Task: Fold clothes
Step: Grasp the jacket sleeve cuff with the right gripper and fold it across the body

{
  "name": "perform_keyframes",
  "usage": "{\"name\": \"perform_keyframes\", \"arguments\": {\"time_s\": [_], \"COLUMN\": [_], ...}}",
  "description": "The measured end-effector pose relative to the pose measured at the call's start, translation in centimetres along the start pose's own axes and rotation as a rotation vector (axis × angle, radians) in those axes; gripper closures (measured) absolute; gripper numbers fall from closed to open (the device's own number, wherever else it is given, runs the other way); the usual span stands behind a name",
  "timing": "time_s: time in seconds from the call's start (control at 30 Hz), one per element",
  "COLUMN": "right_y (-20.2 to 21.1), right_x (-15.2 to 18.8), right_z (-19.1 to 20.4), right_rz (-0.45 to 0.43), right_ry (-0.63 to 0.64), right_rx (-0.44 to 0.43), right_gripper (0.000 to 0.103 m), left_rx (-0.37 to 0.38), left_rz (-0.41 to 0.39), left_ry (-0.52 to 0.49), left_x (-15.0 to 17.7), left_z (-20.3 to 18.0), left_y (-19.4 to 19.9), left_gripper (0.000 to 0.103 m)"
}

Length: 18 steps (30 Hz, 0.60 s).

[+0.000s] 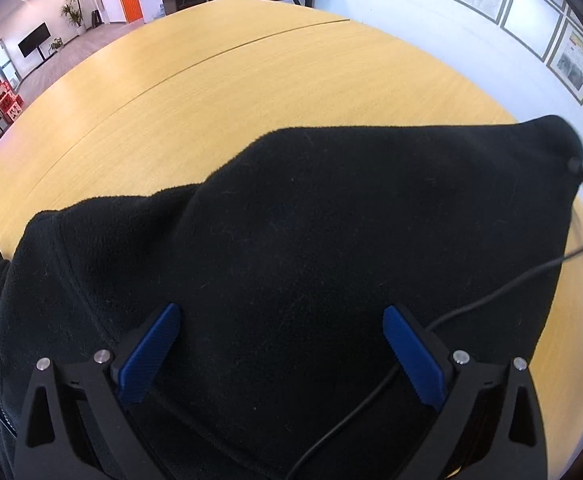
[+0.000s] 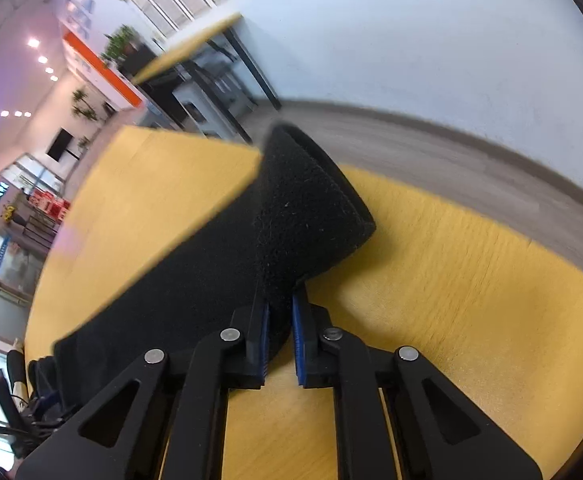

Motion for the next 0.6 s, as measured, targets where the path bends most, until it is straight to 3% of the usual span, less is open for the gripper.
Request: {"name": "perform_keyframes", "arguments": {"time_s": [0.13, 0.3, 0.43, 0.6], "right_y": [6.8, 15.7, 20.9, 22.8], "right_x": [-2.7, -3.7, 0.0, 10.1], "right_z": [7.1, 19.9, 32.0, 43.7], "right_rz": [-0.145, -0.28, -0.322, -0.239], "right_ry": [0.084, 0.286, 0.413, 0.532], "right_rx": [-0.113, -0.345, -0.594, -0.794], "right_gripper": [0.095, 0.095, 0.095, 0.095], "left_rx": [0.026, -0.027, -0.115, -0.279], "left_rz": [-0.047, -0.184, -0.241, -0.304], "left_ry": [0.089, 0.242, 0.344, 0.406], "left_x": [0.6, 4.3, 11.0, 18.1], "left_z": [1.4, 5.8, 11.2, 18.5], "left_y": [3.3, 12.6, 22.3, 34.3], "left_gripper": [0.0, 0.0, 0.0, 0.0]}}
Point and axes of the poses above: each gripper's, at about its wrist camera, not at the fingertips, and y roughly against the way its jaws point, z to its left, x to its underside, the point moved 5 cm from there along -y, roughly the way its jaws point, and after that the axes turned 11 degrees about -z, right-handed, at the moved point
